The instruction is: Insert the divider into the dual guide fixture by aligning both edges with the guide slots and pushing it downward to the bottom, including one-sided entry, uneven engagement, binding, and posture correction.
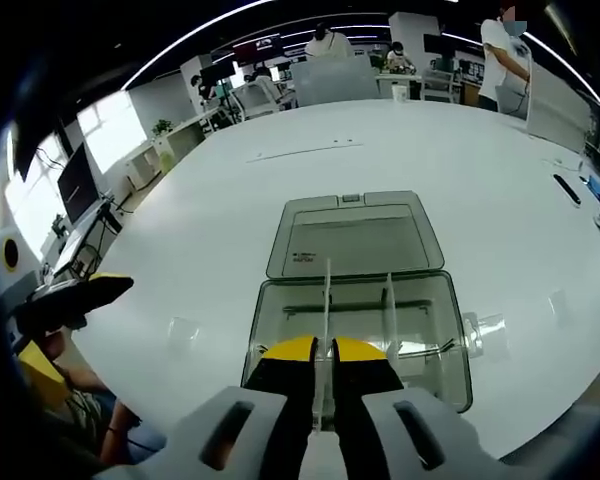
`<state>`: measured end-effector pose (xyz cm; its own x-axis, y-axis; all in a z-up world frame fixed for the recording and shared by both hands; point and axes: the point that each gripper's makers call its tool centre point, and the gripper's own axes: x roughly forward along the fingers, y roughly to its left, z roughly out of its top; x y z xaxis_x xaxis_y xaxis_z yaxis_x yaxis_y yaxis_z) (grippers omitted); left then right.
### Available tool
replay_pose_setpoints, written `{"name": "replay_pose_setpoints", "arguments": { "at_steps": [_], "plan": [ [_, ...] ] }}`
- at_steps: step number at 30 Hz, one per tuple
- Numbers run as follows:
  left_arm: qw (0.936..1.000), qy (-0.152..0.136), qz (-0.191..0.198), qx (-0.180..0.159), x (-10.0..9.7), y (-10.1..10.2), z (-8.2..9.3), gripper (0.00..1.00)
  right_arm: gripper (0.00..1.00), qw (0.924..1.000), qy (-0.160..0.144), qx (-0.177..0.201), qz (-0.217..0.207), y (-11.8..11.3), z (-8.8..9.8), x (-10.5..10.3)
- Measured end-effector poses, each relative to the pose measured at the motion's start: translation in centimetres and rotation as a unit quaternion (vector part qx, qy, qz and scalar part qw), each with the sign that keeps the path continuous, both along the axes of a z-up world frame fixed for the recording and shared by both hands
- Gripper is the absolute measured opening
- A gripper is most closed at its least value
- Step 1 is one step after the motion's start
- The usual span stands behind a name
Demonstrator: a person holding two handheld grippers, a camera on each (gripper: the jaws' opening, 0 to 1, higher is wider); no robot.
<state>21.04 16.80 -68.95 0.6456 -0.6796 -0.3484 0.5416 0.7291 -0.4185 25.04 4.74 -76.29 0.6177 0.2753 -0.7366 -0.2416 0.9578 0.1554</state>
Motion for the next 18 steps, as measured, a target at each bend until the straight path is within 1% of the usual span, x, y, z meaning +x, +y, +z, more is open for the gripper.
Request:
{"name": "replay_pose_setpoints", "arguments": {
  "at_steps": [1, 4, 5, 8, 10, 18],
  "plan": [
    [1.0000, 0.001, 0.000, 0.000, -0.01, -0.03, -0.02, 0.79, 0.00, 1.0000, 0.001, 0.001, -0.006, -0.33, 0.06, -0.01],
    [1.0000, -0.002, -0.001, -0.001, 0.00, -0.16, 0.12, 0.79, 0.01, 1.0000, -0.001, 0.007, -0.002, -0.33, 0.04, -0.07],
    [1.0000, 0.000, -0.002, -0.003, 0.00, -0.25, 0.11, 0.79, 0.01, 1.0000, -0.002, 0.001, 0.003, -0.35, -0.01, -0.04],
    [1.0000, 0.001, -0.006, 0.000, -0.02, -0.43, -0.02, 0.79, 0.01, 1.0000, -0.003, 0.006, 0.004, -0.01, 0.13, -0.10],
    [1.0000, 0.000, -0.006, -0.002, 0.00, -0.49, 0.07, 0.79, 0.00, 0.9999, -0.009, -0.001, 0.015, 0.27, 0.18, -0.21],
    [1.0000, -0.001, -0.004, -0.001, -0.01, -0.32, 0.09, 0.79, 0.00, 0.9996, -0.010, -0.003, 0.025, 0.57, 0.06, -0.17]
  ]
}}
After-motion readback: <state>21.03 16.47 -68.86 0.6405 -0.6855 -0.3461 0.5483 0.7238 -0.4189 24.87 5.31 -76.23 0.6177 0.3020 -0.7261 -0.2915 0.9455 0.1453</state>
